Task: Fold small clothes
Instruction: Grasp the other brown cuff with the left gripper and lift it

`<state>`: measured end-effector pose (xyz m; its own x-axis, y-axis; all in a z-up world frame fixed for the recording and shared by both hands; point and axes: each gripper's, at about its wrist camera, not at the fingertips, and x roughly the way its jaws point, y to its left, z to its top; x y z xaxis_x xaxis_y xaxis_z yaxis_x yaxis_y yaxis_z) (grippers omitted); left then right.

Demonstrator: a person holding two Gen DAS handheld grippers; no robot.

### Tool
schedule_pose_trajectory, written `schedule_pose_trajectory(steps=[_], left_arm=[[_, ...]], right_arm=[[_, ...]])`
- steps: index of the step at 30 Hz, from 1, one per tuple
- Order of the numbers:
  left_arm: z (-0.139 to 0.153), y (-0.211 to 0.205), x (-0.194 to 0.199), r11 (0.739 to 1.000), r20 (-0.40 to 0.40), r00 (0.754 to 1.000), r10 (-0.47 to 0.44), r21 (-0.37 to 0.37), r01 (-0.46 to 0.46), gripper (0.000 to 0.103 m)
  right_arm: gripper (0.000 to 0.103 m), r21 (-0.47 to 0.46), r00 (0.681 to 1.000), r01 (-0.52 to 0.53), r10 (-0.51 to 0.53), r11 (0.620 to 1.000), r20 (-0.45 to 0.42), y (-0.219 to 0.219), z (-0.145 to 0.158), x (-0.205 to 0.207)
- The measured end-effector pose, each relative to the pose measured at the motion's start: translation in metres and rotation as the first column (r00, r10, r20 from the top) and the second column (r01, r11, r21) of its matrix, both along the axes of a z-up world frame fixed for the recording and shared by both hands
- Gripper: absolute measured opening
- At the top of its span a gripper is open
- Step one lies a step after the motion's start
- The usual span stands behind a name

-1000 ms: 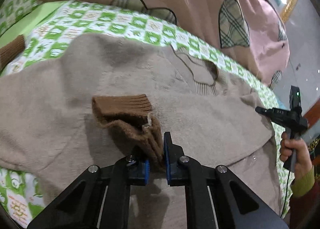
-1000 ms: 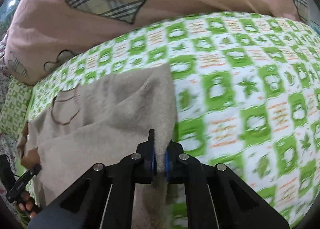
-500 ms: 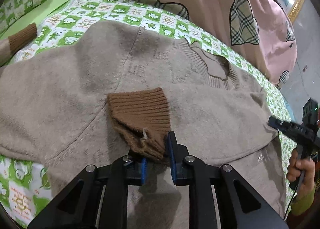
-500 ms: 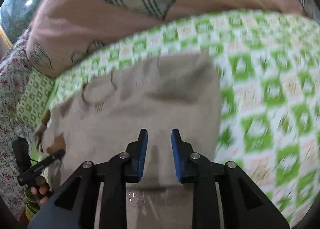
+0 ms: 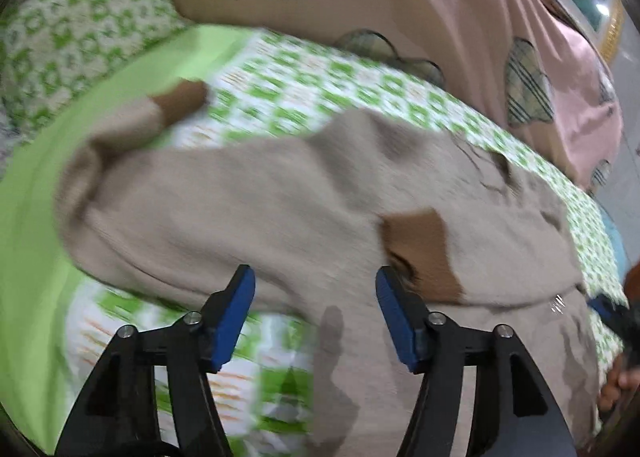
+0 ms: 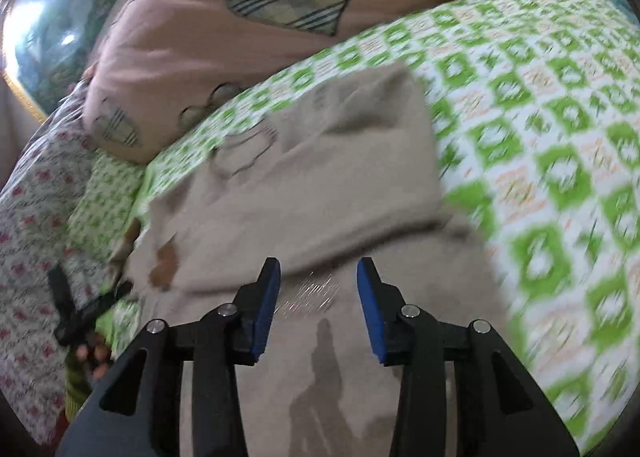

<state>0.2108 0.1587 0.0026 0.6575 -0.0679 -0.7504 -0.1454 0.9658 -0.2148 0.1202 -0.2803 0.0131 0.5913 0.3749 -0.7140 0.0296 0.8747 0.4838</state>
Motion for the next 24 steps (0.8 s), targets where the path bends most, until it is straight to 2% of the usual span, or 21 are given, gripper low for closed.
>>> schedule_pose_trajectory(steps=[3, 6, 8, 9, 11, 13, 15, 17, 18, 19, 21, 22, 24], left_arm=[[0.012, 0.029, 0.009, 0.995, 0.009, 0.997, 0.074, 0.065, -0.074, 0.071], [0.023, 0.056, 0.023, 0.980, 0.052, 0.989, 0.140, 0.133, -0.145, 0.084], [0.027, 0.076, 0.038, 0.966, 0.092, 0.982, 0.167, 0.185, -0.182, 0.085], [0.026, 0.083, 0.047, 0.959, 0.084, 0.981, 0.174, 0.211, -0.188, 0.085], [0.016, 0.095, 0.073, 0.954, 0.018, 0.986, 0.164, 0.253, -0.163, 0.085], [0.000, 0.108, 0.095, 0.954, -0.054, 0.984, 0.170, 0.261, -0.150, 0.085], [-0.013, 0.124, 0.105, 0.948, -0.089, 0.973, 0.213, 0.261, -0.183, 0.083], [-0.025, 0.136, 0.110, 0.952, -0.109, 0.969, 0.222, 0.238, -0.191, 0.062], [-0.030, 0.141, 0.112, 0.954, -0.121, 0.967, 0.223, 0.232, -0.191, 0.046], [-0.031, 0.143, 0.111, 0.956, -0.112, 0.970, 0.218, 0.226, -0.188, 0.033], [-0.028, 0.145, 0.107, 0.967, -0.086, 0.978, 0.191, 0.188, -0.173, 0.013], [-0.024, 0.146, 0.103, 0.971, -0.078, 0.979, 0.186, 0.166, -0.171, 0.009], [-0.015, 0.140, 0.091, 0.980, -0.050, 0.984, 0.171, 0.115, -0.164, 0.008]], right_arm=[[0.042, 0.018, 0.999, -0.033, 0.033, 0.999, -0.020, 0.021, -0.008, -0.014], [0.042, 0.047, 0.998, -0.046, 0.048, 0.998, -0.035, 0.036, -0.012, -0.029], [0.042, 0.048, 0.999, -0.034, 0.035, 0.998, -0.028, 0.041, -0.013, -0.036], [0.042, 0.054, 0.999, -0.032, 0.033, 0.998, -0.020, 0.044, -0.012, -0.039], [0.042, 0.068, 0.999, -0.026, 0.027, 0.997, -0.016, 0.046, -0.011, -0.042], [0.043, 0.075, 0.999, -0.030, 0.032, 0.997, -0.022, 0.049, -0.012, -0.043], [0.043, 0.073, 0.999, -0.033, 0.035, 0.997, -0.031, 0.051, -0.012, -0.043], [0.043, 0.082, 0.999, -0.028, 0.032, 0.996, -0.042, 0.053, -0.014, -0.042], [0.043, 0.087, 0.999, -0.026, 0.030, 0.996, -0.046, 0.053, -0.015, -0.041], [0.043, 0.088, 0.998, -0.023, 0.027, 0.996, -0.048, 0.054, -0.016, -0.041], [0.043, 0.089, 0.999, -0.016, 0.019, 0.996, -0.042, 0.055, -0.015, -0.042], [0.043, 0.091, 0.999, -0.011, 0.014, 0.996, -0.033, 0.056, -0.013, -0.043], [0.043, 0.101, 1.000, -0.007, 0.008, 0.995, -0.014, 0.057, -0.010, -0.045]])
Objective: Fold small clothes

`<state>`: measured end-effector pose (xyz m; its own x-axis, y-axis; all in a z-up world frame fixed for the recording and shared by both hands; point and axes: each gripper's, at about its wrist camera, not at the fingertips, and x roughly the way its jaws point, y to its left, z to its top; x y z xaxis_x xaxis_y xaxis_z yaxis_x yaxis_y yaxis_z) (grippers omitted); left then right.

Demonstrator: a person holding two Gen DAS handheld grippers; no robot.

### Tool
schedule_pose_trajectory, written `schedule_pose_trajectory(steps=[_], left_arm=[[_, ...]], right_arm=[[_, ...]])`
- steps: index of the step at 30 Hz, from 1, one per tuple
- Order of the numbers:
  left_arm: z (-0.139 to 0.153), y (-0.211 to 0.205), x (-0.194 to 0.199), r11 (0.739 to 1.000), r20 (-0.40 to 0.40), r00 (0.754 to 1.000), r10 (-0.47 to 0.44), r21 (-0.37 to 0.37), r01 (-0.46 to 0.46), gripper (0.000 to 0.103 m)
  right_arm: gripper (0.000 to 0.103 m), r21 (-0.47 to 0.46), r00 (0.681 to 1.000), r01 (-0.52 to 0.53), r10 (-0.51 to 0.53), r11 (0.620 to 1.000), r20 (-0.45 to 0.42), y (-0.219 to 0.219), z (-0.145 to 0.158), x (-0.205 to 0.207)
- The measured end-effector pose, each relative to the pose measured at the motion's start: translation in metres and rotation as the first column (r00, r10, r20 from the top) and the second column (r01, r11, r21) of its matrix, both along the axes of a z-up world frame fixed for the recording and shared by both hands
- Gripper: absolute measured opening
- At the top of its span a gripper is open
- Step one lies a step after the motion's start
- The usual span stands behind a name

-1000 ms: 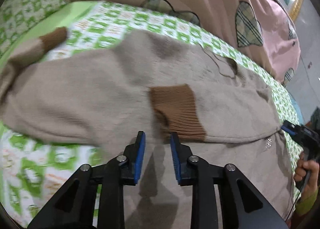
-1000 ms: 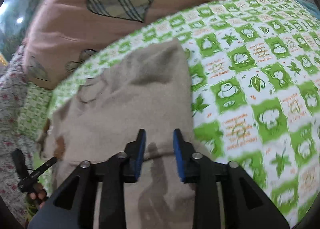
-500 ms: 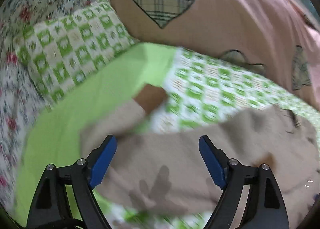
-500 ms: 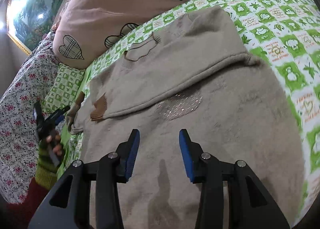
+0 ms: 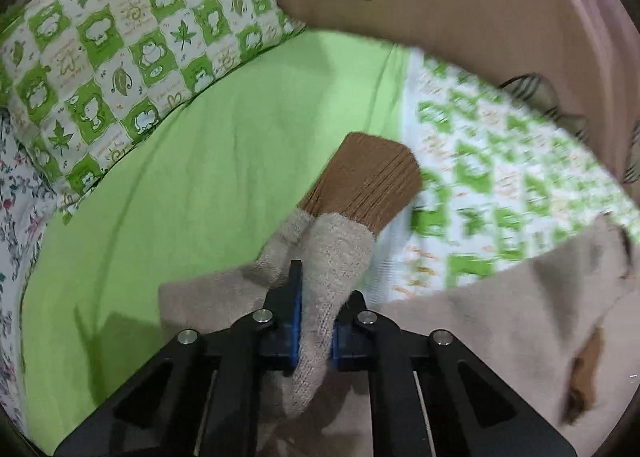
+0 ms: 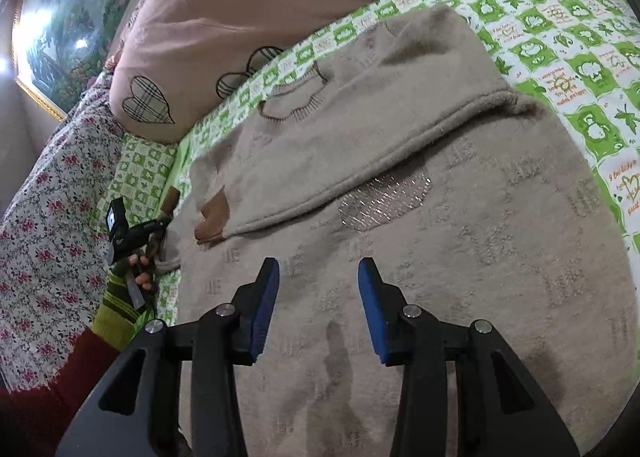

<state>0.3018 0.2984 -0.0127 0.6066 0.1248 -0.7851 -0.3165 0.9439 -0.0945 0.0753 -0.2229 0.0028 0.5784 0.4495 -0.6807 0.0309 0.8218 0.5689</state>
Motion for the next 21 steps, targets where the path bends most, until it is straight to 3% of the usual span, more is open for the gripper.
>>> schedule_pose_trajectory(steps=[5, 11, 14, 18, 21], left_arm=[[0.048, -0.055, -0.036, 0.989, 0.167, 0.980, -0.107, -0.081, 0.122, 0.008], [0.089, -0.163, -0.053, 0.925, 0.301, 0.906, -0.297, -0.143, 0.351, 0.008], [0.093, -0.222, -0.052, 0.870, 0.316, 0.862, -0.397, -0.171, 0.463, 0.009], [0.078, -0.302, -0.043, 0.811, 0.286, 0.807, -0.517, -0.137, 0.568, 0.009], [0.059, -0.345, -0.032, 0.772, 0.234, 0.783, -0.577, -0.157, 0.616, 0.009]], right_arm=[[0.043, 0.024, 1.000, -0.001, 0.001, 1.000, 0.012, 0.003, 0.002, 0.000], [0.043, 0.040, 1.000, 0.006, -0.007, 0.999, 0.010, 0.003, 0.002, -0.006], [0.043, 0.041, 0.999, 0.031, -0.032, 0.999, 0.016, -0.007, 0.004, -0.013], [0.043, 0.049, 0.997, 0.071, -0.072, 0.996, 0.014, -0.024, 0.006, -0.022], [0.043, 0.046, 0.995, 0.093, -0.094, 0.995, 0.022, -0.033, 0.009, -0.029]])
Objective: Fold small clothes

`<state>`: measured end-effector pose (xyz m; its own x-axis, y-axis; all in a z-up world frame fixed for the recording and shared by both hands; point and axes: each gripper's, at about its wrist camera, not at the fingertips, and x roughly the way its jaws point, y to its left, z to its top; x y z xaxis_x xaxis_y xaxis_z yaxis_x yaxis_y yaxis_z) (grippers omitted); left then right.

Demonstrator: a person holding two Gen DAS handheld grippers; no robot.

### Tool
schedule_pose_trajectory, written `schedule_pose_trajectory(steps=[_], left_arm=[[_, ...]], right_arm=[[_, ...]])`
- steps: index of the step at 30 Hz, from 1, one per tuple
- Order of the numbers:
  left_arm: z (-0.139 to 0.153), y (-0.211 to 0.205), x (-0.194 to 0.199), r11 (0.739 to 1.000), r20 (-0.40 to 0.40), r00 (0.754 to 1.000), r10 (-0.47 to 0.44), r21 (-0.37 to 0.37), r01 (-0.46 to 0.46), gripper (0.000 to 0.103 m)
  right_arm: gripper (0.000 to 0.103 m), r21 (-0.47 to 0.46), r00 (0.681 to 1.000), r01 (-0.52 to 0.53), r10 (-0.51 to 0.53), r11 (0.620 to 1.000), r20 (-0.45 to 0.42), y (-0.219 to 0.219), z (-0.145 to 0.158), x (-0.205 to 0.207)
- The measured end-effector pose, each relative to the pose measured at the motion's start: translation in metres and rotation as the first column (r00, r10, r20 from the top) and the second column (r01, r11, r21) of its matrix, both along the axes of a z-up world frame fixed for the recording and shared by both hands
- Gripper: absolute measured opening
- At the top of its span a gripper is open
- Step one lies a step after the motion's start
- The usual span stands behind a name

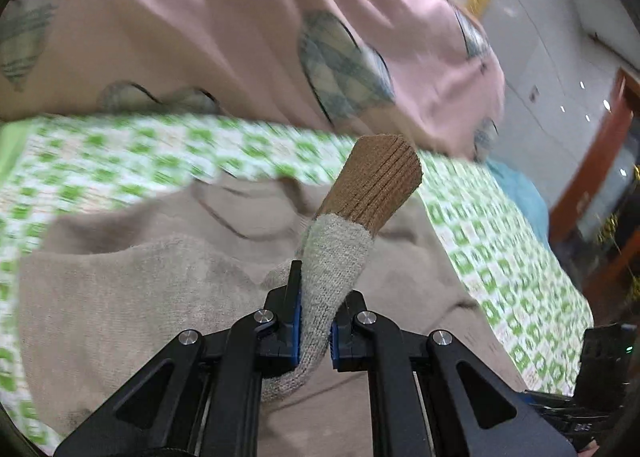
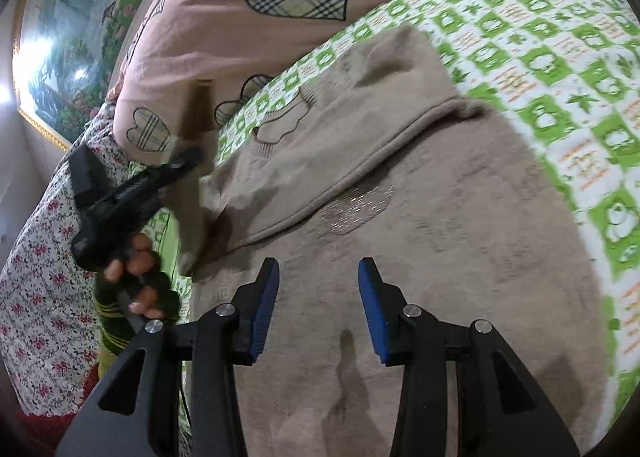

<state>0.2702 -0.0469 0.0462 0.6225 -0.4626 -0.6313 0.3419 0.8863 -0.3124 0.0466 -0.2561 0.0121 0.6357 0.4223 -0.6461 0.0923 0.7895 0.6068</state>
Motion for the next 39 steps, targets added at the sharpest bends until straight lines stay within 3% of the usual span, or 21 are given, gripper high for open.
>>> schedule_pose_trajectory(steps=[5, 8, 9, 10, 14, 18, 22, 25, 28, 32, 33, 34, 35, 39], left_arm=[[-0.033, -0.043, 0.016, 0.997, -0.048, 0.998, -0.043, 0.068, 0.047, 0.011], [-0.051, -0.046, 0.019, 0.994, -0.100, 0.994, -0.050, 0.088, 0.059, 0.026], [-0.054, -0.045, 0.016, 0.994, -0.110, 0.993, -0.054, 0.087, 0.063, 0.035], [-0.054, -0.043, 0.013, 0.994, -0.113, 0.992, -0.056, 0.085, 0.066, 0.047], [-0.044, -0.020, -0.024, 0.997, -0.076, 0.996, -0.053, 0.050, 0.057, 0.068], [-0.045, 0.024, -0.061, 0.999, -0.089, 0.996, 0.017, 0.037, -0.014, 0.069], [-0.053, 0.072, -0.087, 0.985, -0.094, 0.984, 0.152, 0.093, -0.143, 0.069], [-0.061, 0.114, -0.099, 0.942, -0.087, 0.947, 0.309, 0.164, -0.293, 0.069], [-0.074, 0.148, -0.097, 0.880, -0.107, 0.887, 0.449, 0.223, -0.419, 0.069], [-0.088, 0.171, -0.083, 0.856, -0.168, 0.844, 0.510, 0.196, -0.479, 0.069], [-0.089, 0.173, -0.080, 0.853, -0.167, 0.841, 0.516, 0.195, -0.484, 0.069], [-0.089, 0.174, -0.077, 0.847, -0.157, 0.837, 0.524, 0.199, -0.493, 0.069], [-0.089, 0.174, -0.075, 0.844, -0.154, 0.835, 0.529, 0.205, -0.496, 0.069], [-0.088, 0.171, -0.065, 0.840, -0.143, 0.835, 0.531, 0.221, -0.496, 0.069]], right_arm=[[0.043, 0.007, 1.000, 0.026, -0.026, 1.000, 0.005, -0.011, 0.005, -0.007], [0.043, 0.008, 0.999, 0.038, -0.038, 0.999, 0.003, -0.016, 0.006, -0.006], [0.043, 0.008, 0.999, 0.045, -0.045, 0.999, -0.001, -0.017, 0.006, -0.004], [0.043, 0.007, 0.999, 0.051, -0.051, 0.999, -0.006, -0.017, 0.006, -0.002], [0.046, -0.006, 0.999, 0.047, -0.047, 0.999, -0.012, -0.017, 0.007, 0.012], [0.046, -0.017, 1.000, 0.023, -0.023, 1.000, -0.007, -0.014, 0.006, 0.036], [0.046, -0.036, 1.000, 0.013, -0.013, 0.999, -0.021, -0.014, 0.000, 0.072], [0.046, -0.070, 1.000, -0.001, 0.000, 0.998, -0.015, -0.014, -0.001, 0.098], [0.046, -0.089, 0.998, -0.029, 0.024, 0.996, -0.054, -0.012, -0.011, 0.122], [0.046, -0.092, 0.989, -0.109, 0.100, 0.990, -0.105, 0.002, -0.027, 0.144], [0.044, -0.103, 0.986, -0.131, 0.119, 0.986, -0.115, 0.007, -0.029, 0.147], [0.020, -0.134, 0.984, -0.154, 0.140, 0.979, -0.107, 0.013, -0.027, 0.146], [0.007, -0.141, 0.985, -0.159, 0.147, 0.977, -0.093, 0.013, -0.024, 0.145], [0.007, -0.081, 0.996, -0.082, 0.084, 0.993, 0.023, -0.014, 0.010, 0.135]])
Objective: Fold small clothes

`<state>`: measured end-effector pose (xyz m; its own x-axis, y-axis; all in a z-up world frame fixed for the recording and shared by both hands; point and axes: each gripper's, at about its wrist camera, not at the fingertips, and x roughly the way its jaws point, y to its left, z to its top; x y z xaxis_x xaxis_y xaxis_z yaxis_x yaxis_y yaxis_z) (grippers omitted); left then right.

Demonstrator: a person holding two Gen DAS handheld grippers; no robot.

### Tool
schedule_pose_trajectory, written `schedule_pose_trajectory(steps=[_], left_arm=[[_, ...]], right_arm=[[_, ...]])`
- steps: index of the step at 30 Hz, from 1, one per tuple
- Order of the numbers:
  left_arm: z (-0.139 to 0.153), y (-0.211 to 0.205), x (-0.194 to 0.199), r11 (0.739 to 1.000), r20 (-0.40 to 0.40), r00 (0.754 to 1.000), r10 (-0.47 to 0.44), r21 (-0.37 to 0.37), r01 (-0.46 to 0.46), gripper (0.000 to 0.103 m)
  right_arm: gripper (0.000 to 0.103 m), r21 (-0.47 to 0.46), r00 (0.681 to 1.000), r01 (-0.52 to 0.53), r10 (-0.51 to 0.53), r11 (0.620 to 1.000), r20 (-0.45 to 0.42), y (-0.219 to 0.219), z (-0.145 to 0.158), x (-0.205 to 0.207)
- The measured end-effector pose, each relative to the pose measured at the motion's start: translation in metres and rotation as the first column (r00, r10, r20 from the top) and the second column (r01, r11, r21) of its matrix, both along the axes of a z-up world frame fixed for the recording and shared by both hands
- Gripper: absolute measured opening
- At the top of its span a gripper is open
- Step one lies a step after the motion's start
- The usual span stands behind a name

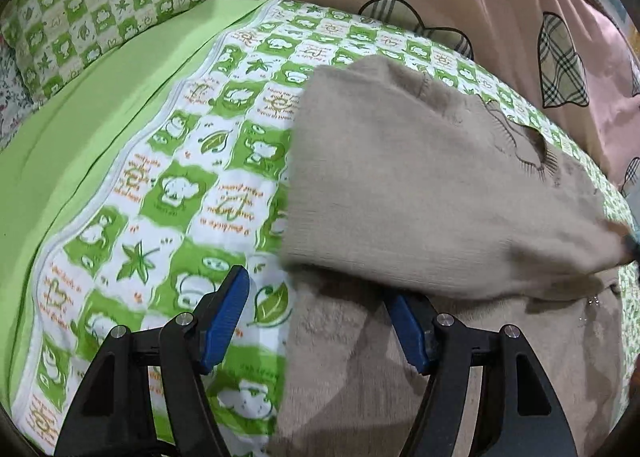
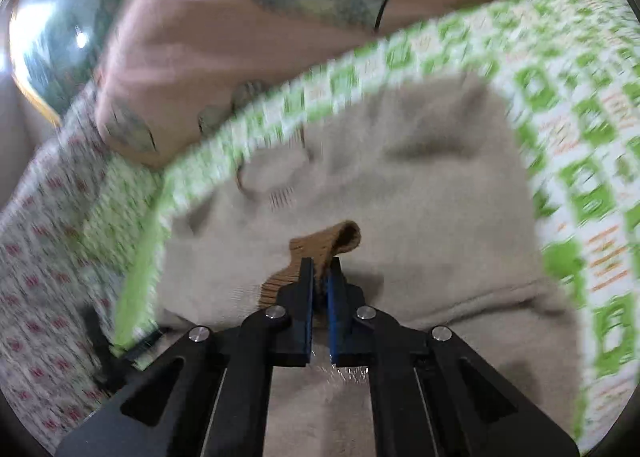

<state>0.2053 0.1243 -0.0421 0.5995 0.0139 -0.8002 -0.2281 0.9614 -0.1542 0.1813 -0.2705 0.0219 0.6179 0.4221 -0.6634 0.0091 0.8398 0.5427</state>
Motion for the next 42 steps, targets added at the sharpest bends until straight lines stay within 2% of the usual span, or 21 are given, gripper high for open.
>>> schedule_pose_trajectory(steps=[4, 6, 10, 12, 16, 18, 19, 20, 21, 23, 25, 27, 28, 29, 33, 34, 35, 37, 38, 40, 42], left_arm=[[-0.001, 0.003, 0.003, 1.000, 0.001, 1.000, 0.010, -0.002, -0.010, 0.071], [-0.002, 0.003, 0.004, 0.999, 0.000, 0.999, 0.033, -0.001, -0.033, 0.071], [0.000, 0.009, 0.000, 0.997, 0.017, 0.996, 0.083, -0.013, -0.082, 0.071], [-0.002, 0.014, -0.003, 0.995, 0.015, 0.996, 0.092, -0.042, -0.091, 0.071], [-0.003, 0.012, -0.003, 0.996, 0.015, 0.996, 0.084, -0.032, -0.084, 0.071], [-0.003, 0.013, -0.004, 0.996, 0.021, 0.996, 0.083, -0.037, -0.082, 0.071], [-0.004, 0.014, -0.005, 0.996, 0.024, 0.996, 0.083, -0.041, -0.082, 0.072], [-0.004, 0.014, -0.006, 0.995, 0.030, 0.996, 0.084, -0.049, -0.083, 0.072], [-0.005, 0.015, -0.007, 0.995, 0.034, 0.996, 0.085, -0.055, -0.083, 0.072], [-0.005, 0.015, -0.008, 0.995, 0.039, 0.995, 0.087, -0.056, -0.085, 0.072], [-0.005, 0.012, -0.007, 0.996, 0.038, 0.996, 0.084, -0.043, -0.082, 0.073], [-0.006, 0.011, -0.007, 0.996, 0.036, 0.996, 0.080, -0.034, -0.079, 0.073], [-0.006, 0.011, -0.007, 0.996, 0.037, 0.996, 0.080, -0.038, -0.078, 0.073], [-0.006, 0.012, -0.007, 0.996, 0.040, 0.996, 0.080, -0.044, -0.078, 0.073], [-0.006, 0.013, -0.007, 0.996, 0.042, 0.996, 0.082, -0.047, -0.080, 0.074], [-0.006, 0.012, -0.007, 0.996, 0.042, 0.996, 0.082, -0.041, -0.080, 0.074], [-0.006, 0.012, -0.006, 0.996, 0.042, 0.996, 0.082, -0.037, -0.080, 0.074], [-0.006, 0.013, -0.006, 0.996, 0.044, 0.996, 0.082, -0.040, -0.080, 0.074], [-0.006, 0.013, -0.006, 0.996, 0.048, 0.995, 0.083, -0.047, -0.080, 0.074], [-0.006, 0.014, -0.007, 0.995, 0.057, 0.995, 0.086, -0.058, -0.083, 0.074], [-0.006, 0.013, -0.007, 0.995, 0.063, 0.994, 0.089, -0.060, -0.085, 0.074]], right_arm=[[0.007, -0.012, 0.991, 0.124, -0.123, 0.992, 0.050, -0.042, 0.030, 0.000], [0.007, 0.008, 0.994, 0.106, -0.106, 0.994, -0.012, -0.049, 0.022, 0.009], [0.007, -0.063, 0.990, 0.094, -0.100, 0.994, -0.098, -0.042, -0.003, 0.018], [0.007, -0.060, 0.987, 0.106, -0.113, 0.993, -0.115, -0.043, -0.010, 0.016], [0.011, 0.005, 0.987, 0.124, -0.123, 0.992, -0.104, -0.048, -0.017, 0.012], [0.027, 0.033, 0.987, 0.124, -0.120, 0.992, -0.105, -0.050, -0.019, 0.010], [0.049, 0.059, 0.989, 0.117, -0.110, 0.991, -0.102, -0.051, -0.021, 0.008], [0.062, 0.070, 0.990, 0.114, -0.108, 0.991, -0.092, -0.050, -0.020, 0.006], [0.065, 0.075, 0.993, 0.105, -0.100, 0.992, -0.060, -0.049, -0.019, 0.001], [0.065, 0.058, 0.997, 0.072, -0.071, 0.996, -0.020, -0.043, -0.016, -0.003], [0.063, -0.036, 0.999, 0.027, -0.028, 0.999, -0.023, -0.030, -0.015, -0.001], [0.033, -0.136, 0.998, -0.011, 0.003, 0.991, -0.059, -0.018, -0.014, 0.003], [0.011, -0.138, 0.997, -0.020, 0.009, 0.990, -0.080, -0.016, -0.013, 0.005], [0.008, -0.118, 0.995, -0.020, 0.009, 0.993, -0.096, -0.018, -0.011, 0.005], [0.005, 0.043, 0.995, 0.063, -0.059, 0.997, -0.076, -0.041, 0.018, -0.007], [0.005, 0.039, 0.993, 0.095, -0.092, 0.995, -0.070, -0.046, 0.024, -0.009], [0.006, -0.010, 0.986, 0.149, -0.150, 0.989, -0.075, -0.049, 0.030, -0.008], [0.010, -0.190, 0.962, 0.235, -0.256, 0.953, -0.097, -0.050, 0.036, -0.003], [0.010, -0.196, 0.964, 0.224, -0.247, 0.954, -0.101, -0.047, 0.037, -0.001], [0.010, -0.089, 0.988, 0.117, -0.125, 0.989, -0.090, -0.024, 0.039, 0.005], [0.025, -0.073, 0.996, -0.022, 0.016, 0.997, -0.083, 0.022, 0.040, 0.012]])
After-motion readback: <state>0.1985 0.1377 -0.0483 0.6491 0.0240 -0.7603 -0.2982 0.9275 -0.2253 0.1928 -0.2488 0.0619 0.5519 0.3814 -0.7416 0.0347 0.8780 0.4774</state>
